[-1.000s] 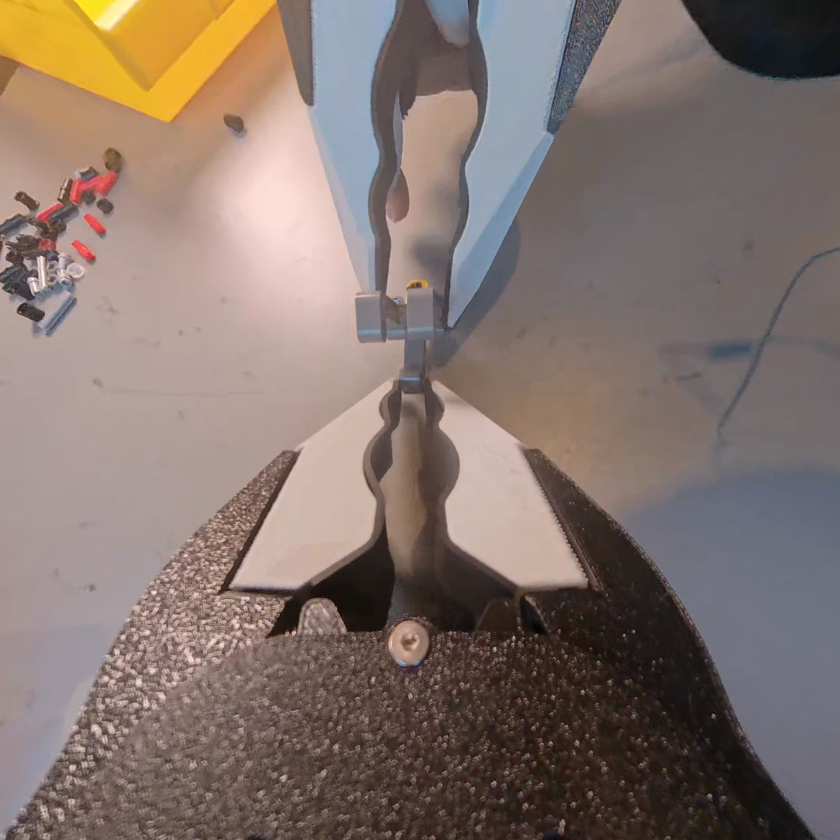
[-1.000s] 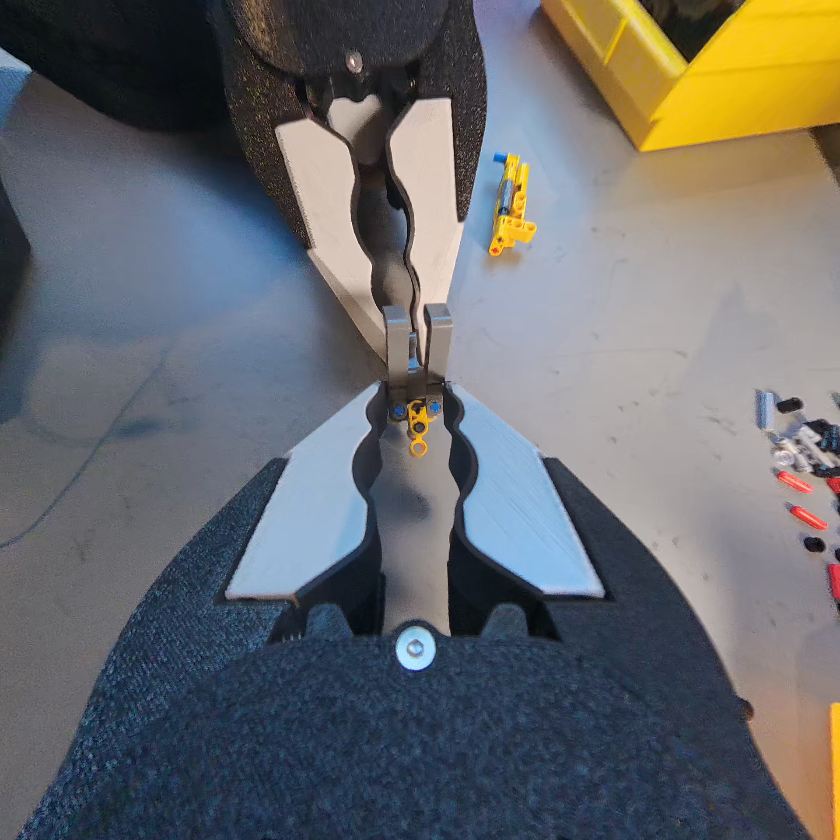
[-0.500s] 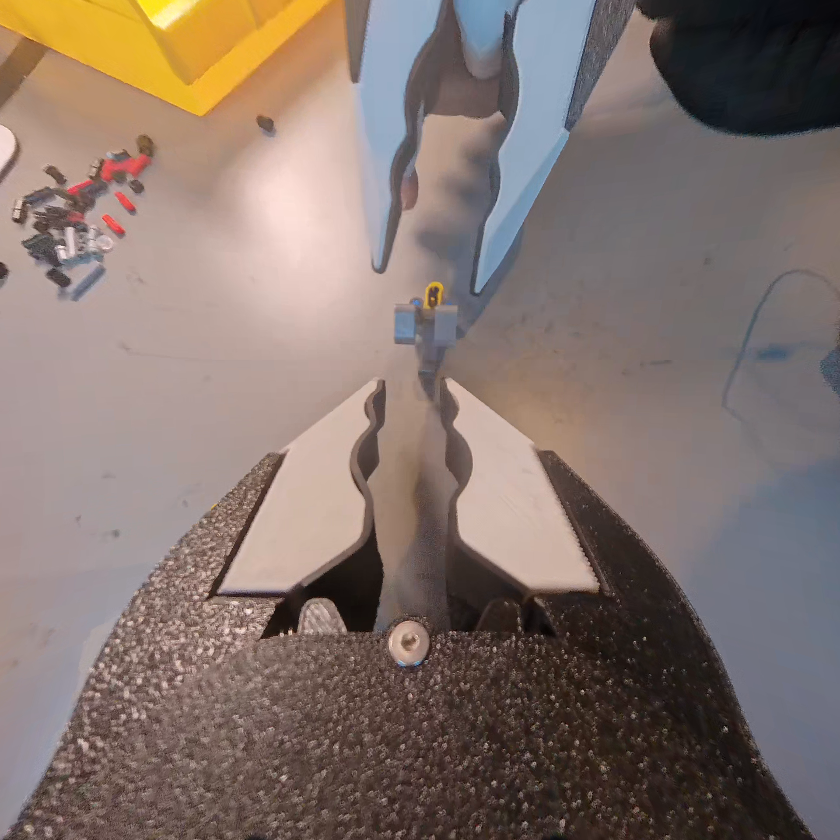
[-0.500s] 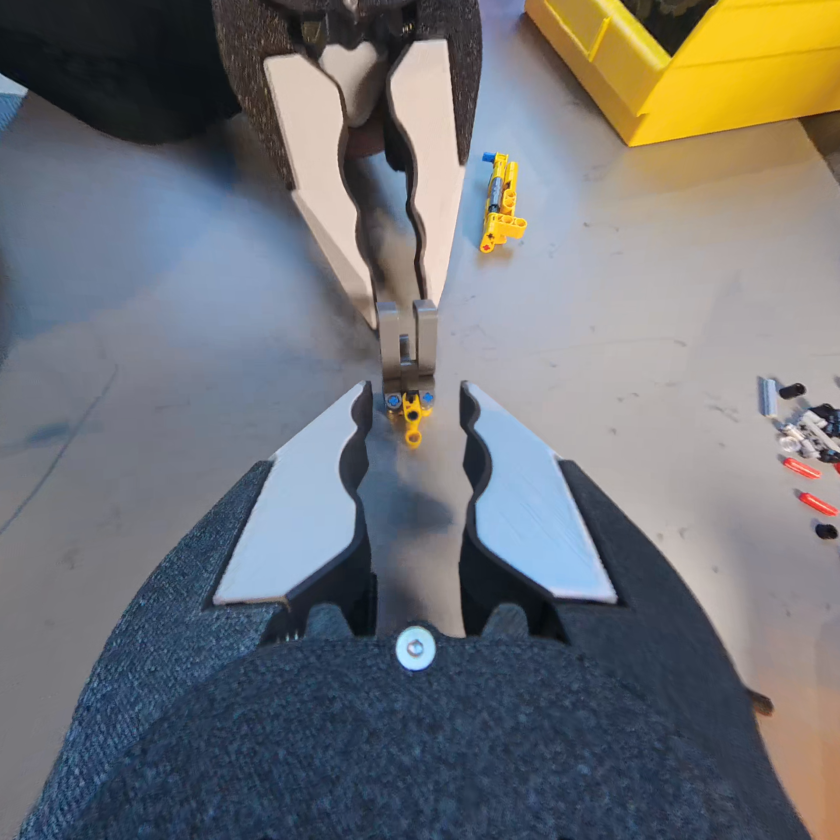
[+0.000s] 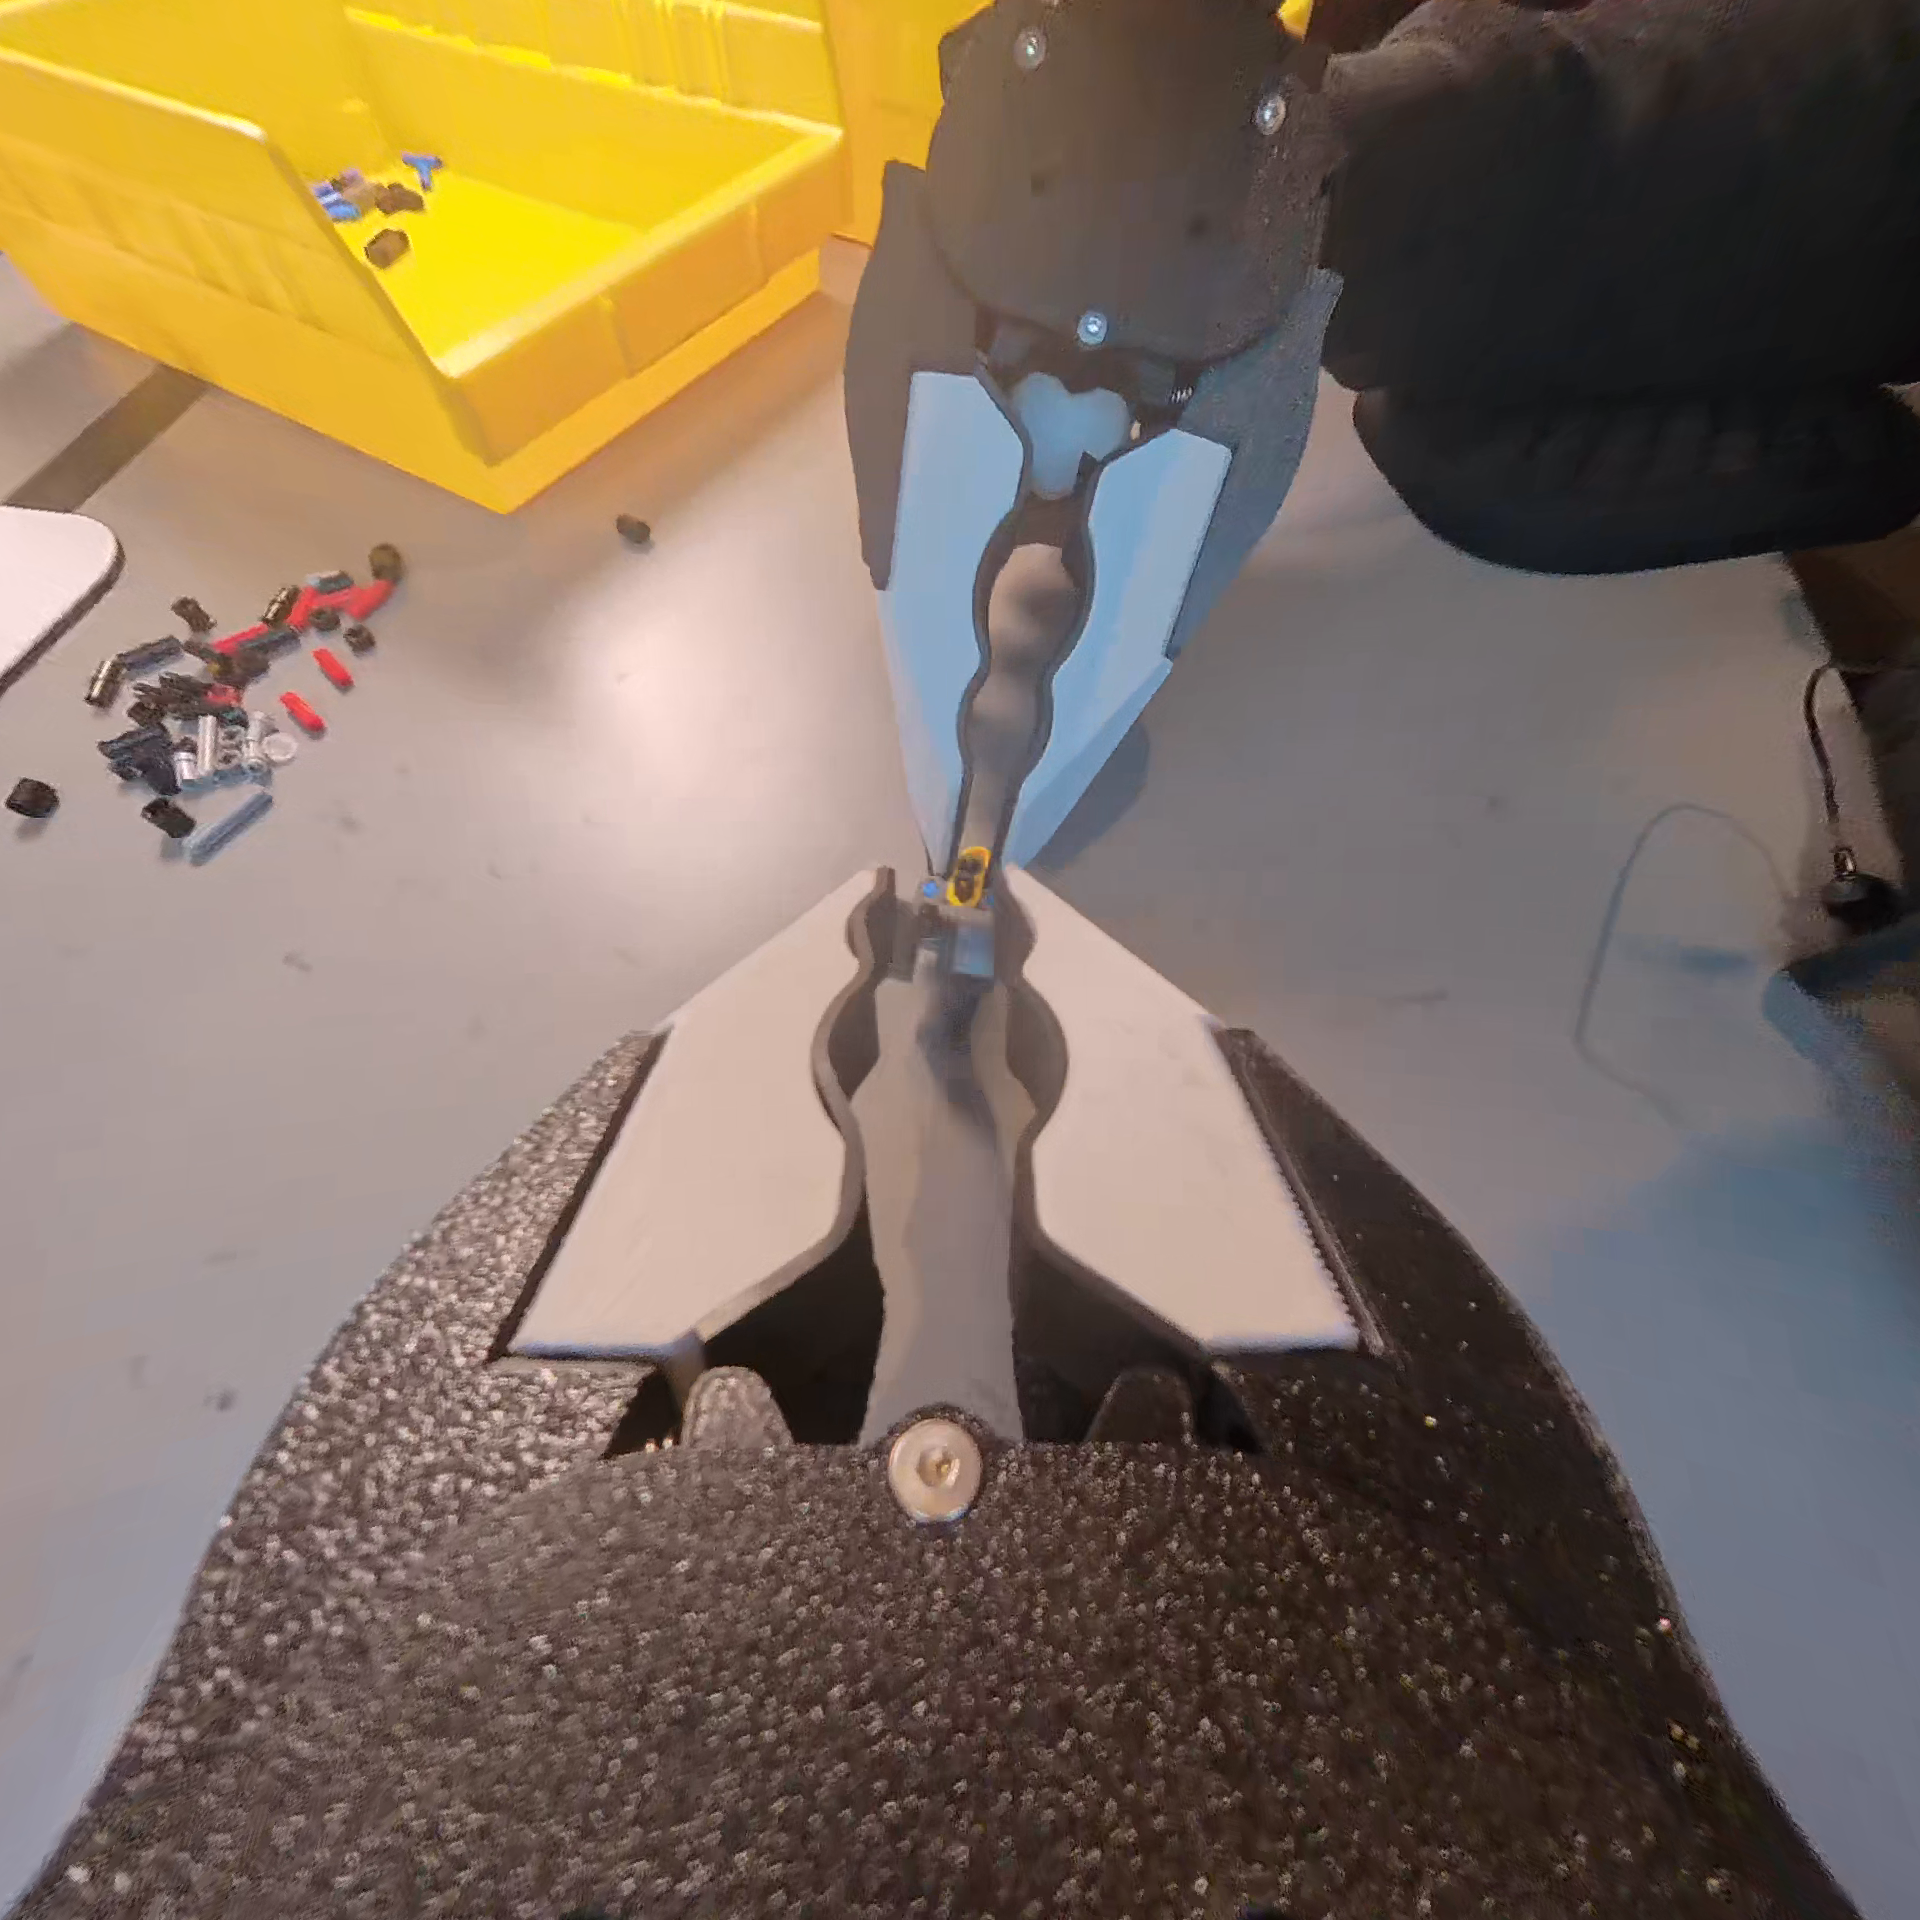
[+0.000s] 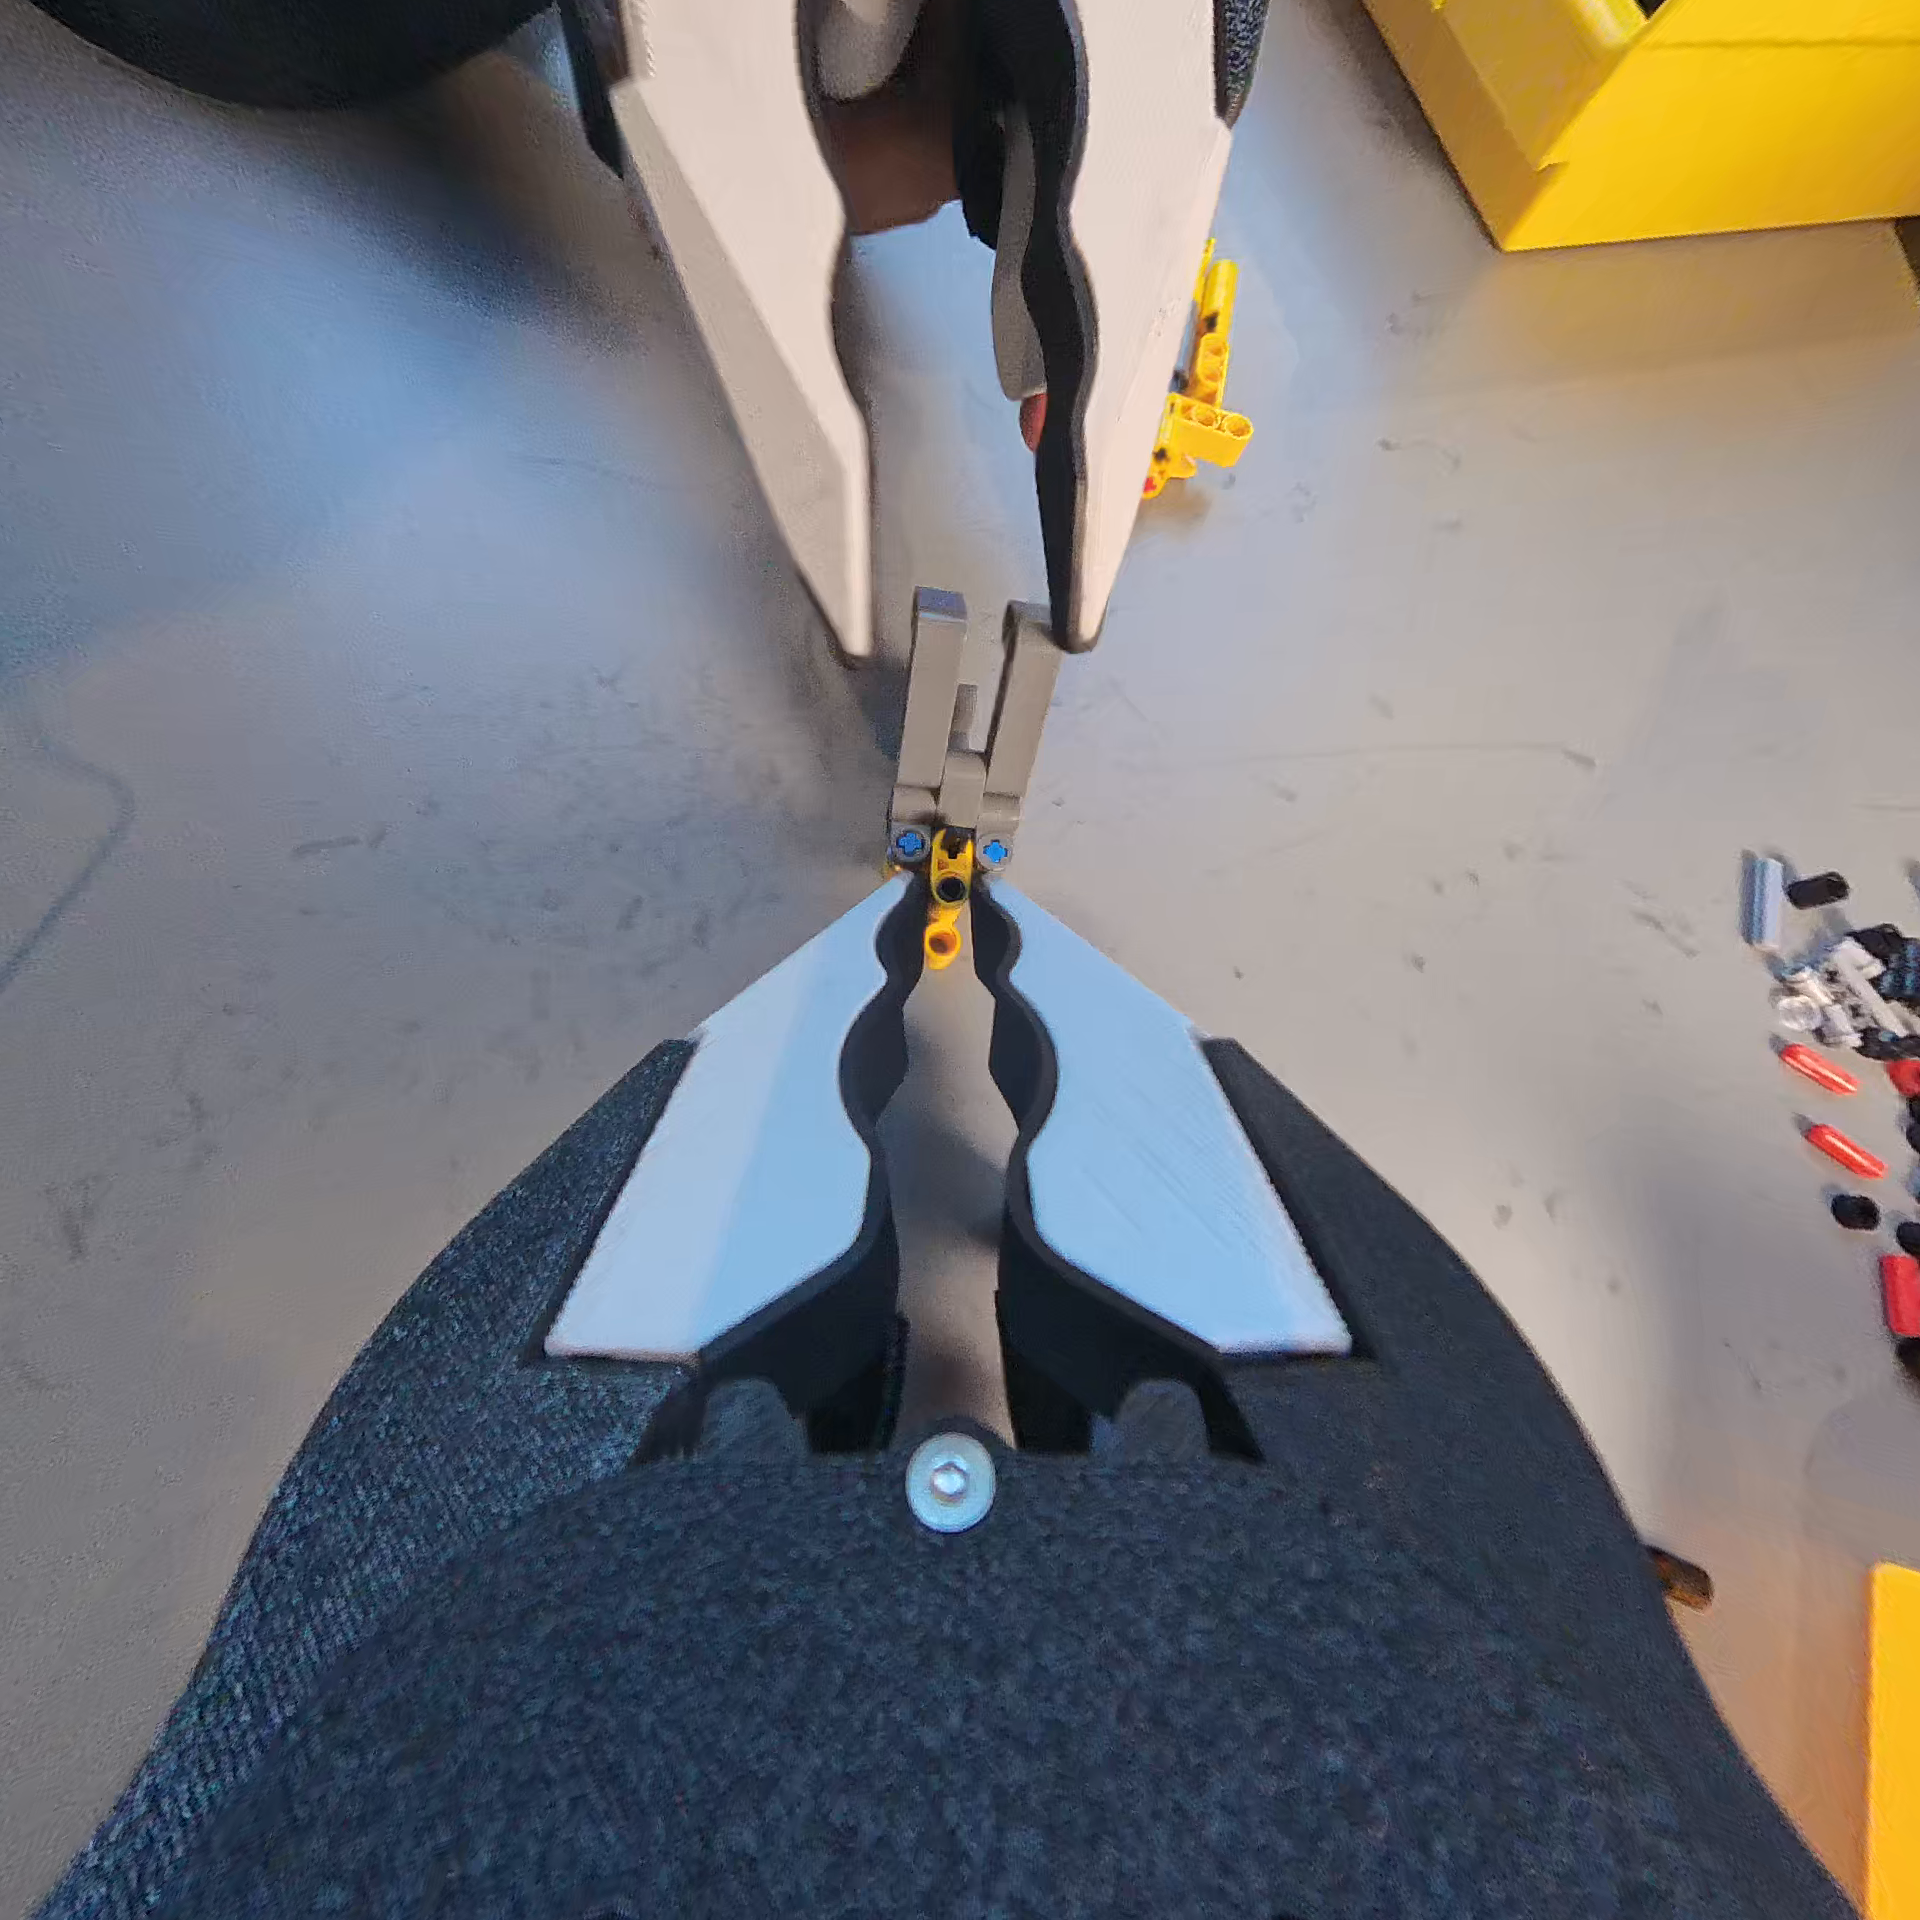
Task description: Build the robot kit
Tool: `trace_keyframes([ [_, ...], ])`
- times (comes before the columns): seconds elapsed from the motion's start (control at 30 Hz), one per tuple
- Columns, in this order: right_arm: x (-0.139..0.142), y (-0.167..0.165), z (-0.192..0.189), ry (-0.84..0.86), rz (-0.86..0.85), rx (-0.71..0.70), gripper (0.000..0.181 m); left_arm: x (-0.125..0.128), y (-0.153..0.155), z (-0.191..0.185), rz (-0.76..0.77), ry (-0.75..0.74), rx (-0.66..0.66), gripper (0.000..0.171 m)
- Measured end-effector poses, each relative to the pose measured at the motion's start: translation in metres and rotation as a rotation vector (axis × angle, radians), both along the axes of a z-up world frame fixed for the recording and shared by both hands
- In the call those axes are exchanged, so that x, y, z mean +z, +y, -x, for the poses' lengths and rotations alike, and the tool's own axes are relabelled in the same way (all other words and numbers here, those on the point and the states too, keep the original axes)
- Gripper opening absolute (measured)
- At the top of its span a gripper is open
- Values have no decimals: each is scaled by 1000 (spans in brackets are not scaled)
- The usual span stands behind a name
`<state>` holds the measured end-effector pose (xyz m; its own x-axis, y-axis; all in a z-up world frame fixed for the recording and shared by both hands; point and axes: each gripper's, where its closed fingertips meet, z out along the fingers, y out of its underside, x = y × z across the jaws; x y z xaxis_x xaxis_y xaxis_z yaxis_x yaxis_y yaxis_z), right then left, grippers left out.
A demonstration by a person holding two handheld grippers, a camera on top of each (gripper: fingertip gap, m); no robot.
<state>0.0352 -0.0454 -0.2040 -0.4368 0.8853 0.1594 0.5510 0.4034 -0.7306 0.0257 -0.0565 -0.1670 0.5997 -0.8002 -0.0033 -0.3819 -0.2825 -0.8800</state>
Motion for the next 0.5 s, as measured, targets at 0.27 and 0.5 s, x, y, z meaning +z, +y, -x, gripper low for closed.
trace_keyframes([
  [0.27,-1,-3,1,-18,16,6,7,2,-4,5,18,-5,-18,28],
  [0.5,-1,-3,2,-19,22,13,7,-11,-6,5,33,78,-28,24],
])
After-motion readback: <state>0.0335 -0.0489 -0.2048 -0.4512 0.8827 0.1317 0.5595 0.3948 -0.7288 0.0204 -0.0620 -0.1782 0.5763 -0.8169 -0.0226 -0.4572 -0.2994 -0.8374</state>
